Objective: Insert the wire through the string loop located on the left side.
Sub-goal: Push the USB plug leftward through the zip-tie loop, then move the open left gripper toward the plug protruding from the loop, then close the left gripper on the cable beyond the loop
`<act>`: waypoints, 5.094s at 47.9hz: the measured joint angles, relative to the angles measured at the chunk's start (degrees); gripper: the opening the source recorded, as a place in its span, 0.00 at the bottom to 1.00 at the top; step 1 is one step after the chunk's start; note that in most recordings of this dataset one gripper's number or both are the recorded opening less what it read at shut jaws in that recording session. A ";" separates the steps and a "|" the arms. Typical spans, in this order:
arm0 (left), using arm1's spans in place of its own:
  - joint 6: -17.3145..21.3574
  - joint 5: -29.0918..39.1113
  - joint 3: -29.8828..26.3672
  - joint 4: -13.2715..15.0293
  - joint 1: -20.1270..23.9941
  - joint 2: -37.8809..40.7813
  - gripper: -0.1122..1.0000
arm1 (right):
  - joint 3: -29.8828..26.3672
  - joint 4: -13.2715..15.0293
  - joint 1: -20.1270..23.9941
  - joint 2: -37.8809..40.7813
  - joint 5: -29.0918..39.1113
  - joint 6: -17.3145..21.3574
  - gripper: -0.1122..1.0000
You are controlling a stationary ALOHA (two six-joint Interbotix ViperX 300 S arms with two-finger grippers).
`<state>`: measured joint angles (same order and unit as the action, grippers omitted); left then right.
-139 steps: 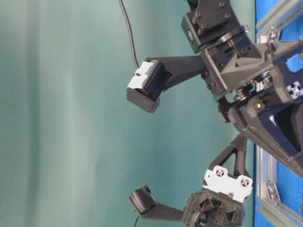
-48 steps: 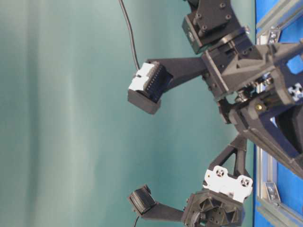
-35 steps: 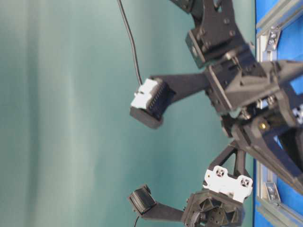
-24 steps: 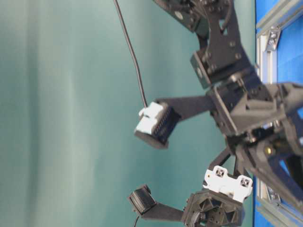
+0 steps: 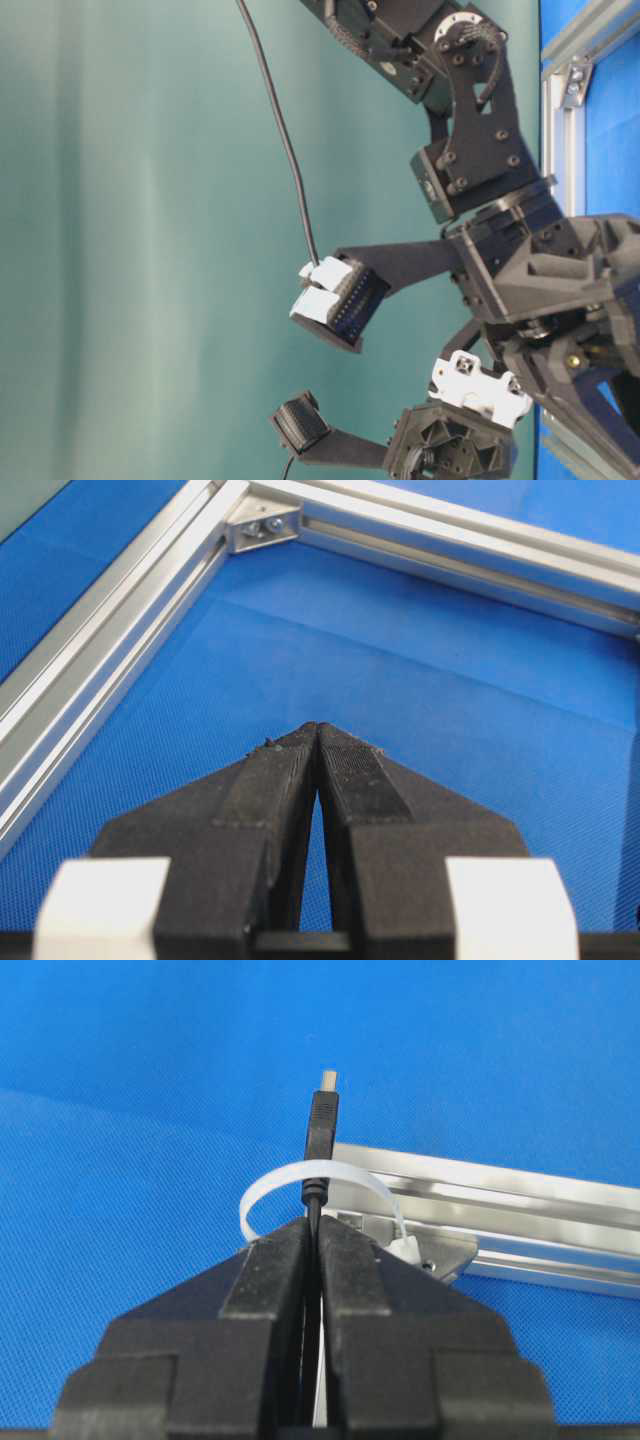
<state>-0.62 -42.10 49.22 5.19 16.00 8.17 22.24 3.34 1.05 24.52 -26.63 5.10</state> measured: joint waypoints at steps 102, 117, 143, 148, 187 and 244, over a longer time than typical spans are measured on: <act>-1.85 -4.57 28.65 -0.35 -22.24 -25.49 0.10 | 0.00 -0.09 0.00 0.00 0.09 0.00 0.11; 1.49 -2.29 27.69 -1.23 -22.32 -24.79 0.10 | 0.00 -0.09 0.00 0.00 0.09 0.00 0.11; -0.53 0.00 26.28 -1.23 -22.59 -24.79 0.92 | 0.00 -0.09 0.00 -0.09 0.09 0.00 0.11; -0.53 0.79 26.02 -1.23 -22.59 -24.79 0.90 | 0.00 -0.09 0.00 0.00 0.09 0.00 0.11; 0.53 0.70 20.48 -1.14 -22.59 -8.88 0.89 | 0.00 -0.09 0.00 -0.09 0.09 0.00 0.11; 0.35 0.62 21.01 -1.14 -22.50 -9.23 0.48 | 0.00 -0.09 0.00 -0.09 0.44 0.09 0.11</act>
<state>-0.26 -41.48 70.22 4.04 -6.50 -1.05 22.24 3.25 1.05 24.43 -26.19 5.19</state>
